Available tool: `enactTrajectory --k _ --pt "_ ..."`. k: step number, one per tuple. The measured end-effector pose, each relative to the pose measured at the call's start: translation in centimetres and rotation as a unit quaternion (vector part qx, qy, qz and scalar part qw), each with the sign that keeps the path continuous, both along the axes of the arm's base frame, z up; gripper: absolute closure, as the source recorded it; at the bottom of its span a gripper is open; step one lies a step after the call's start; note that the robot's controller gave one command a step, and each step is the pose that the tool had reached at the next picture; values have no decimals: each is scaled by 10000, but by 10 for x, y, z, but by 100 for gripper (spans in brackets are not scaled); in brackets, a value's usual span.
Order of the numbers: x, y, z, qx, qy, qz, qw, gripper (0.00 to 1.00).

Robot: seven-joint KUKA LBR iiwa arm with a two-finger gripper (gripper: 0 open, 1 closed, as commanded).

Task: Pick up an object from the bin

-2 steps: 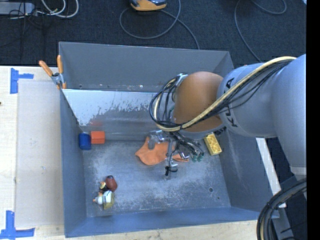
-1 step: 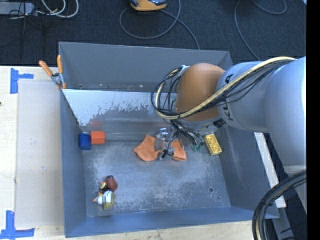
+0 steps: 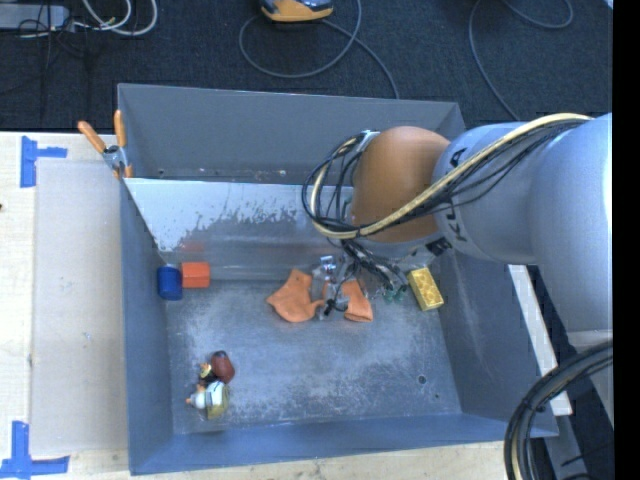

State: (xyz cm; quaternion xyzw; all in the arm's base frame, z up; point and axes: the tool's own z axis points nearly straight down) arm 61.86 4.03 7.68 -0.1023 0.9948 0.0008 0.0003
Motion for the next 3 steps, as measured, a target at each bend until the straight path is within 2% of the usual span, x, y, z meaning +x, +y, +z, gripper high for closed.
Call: enactTrajectory --k 2,3 --pt "-3 -15 -5 9 -13 143 9999 100" --pt "-10 -15 37 6 39 91 10000 100"
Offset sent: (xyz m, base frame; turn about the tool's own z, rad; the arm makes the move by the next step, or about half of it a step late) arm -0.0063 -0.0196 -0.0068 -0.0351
